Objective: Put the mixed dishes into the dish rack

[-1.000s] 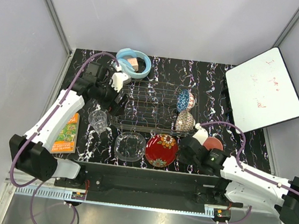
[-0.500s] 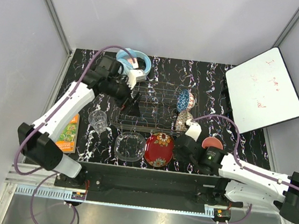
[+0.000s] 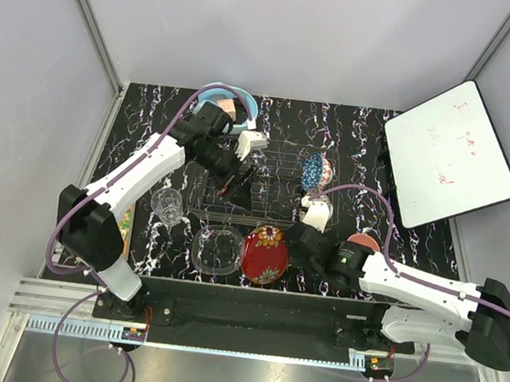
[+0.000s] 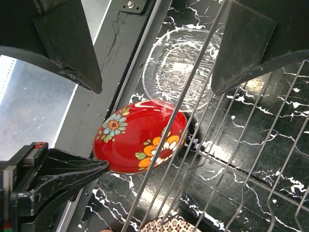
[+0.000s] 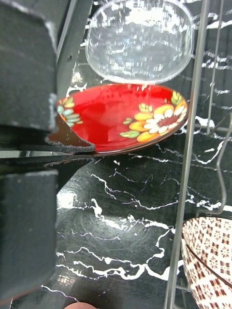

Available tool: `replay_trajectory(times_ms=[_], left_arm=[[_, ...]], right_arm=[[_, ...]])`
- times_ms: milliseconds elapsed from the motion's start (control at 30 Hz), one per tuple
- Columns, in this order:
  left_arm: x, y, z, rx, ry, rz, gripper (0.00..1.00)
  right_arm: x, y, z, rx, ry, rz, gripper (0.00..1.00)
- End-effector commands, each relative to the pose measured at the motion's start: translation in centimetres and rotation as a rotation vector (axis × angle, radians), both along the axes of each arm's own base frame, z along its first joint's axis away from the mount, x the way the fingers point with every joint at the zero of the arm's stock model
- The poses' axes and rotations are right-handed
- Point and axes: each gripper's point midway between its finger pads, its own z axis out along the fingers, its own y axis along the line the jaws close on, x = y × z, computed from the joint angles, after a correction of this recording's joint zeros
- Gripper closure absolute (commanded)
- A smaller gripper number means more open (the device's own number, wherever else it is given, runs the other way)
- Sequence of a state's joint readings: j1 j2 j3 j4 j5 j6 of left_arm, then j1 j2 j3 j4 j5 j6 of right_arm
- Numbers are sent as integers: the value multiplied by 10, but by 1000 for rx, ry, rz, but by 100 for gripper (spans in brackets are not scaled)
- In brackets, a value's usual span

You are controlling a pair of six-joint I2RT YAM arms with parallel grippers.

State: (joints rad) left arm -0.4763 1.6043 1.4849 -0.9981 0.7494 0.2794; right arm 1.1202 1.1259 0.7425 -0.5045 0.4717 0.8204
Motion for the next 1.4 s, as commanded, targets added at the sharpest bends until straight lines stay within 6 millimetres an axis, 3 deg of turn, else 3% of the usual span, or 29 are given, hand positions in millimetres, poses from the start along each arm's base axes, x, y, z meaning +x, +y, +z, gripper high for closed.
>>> replay_trajectory(times_ms=[0,133,300,400,767,900,933,967,1000,1033,1200,1367], left_arm=[[-1,9,17,6,-129,-20,1],[-15,29,14,90,-201,-49,1],[-36,51,-12,219,-243,-86,1],[-48,53,-18,255,-263,-116,1],[-81,12,-60,313,-231,-296,1],[-79,-3,-80,336,-216,-336,1],[-77,-7,-84,333,-222,-339,1],[-75,-9,-88,335,-221,-339,1],[-72,-10,-96,351,-217,-341,1],[-72,-14,-100,351,-223,-348,1],[-76,-22,-117,370,-230,-389,1],[-85,-22,-138,398,-228,-428,1]], right_arm=[[7,11,7,40,-29,-33,100],[-1,3,-12,6,42,-69,100],[-23,-16,-40,-70,168,-100,100],[-34,-26,-52,-113,230,-127,100],[-60,-44,-83,-204,387,-200,100],[-60,-47,-83,-202,386,-209,100],[-60,-47,-82,-201,383,-205,96],[-60,-47,-83,-198,383,-212,89],[-60,-47,-82,-195,379,-213,71],[-60,-47,-81,-191,376,-209,68],[-52,-47,-65,-123,314,-220,66],[-47,-52,-56,-76,269,-247,71]])
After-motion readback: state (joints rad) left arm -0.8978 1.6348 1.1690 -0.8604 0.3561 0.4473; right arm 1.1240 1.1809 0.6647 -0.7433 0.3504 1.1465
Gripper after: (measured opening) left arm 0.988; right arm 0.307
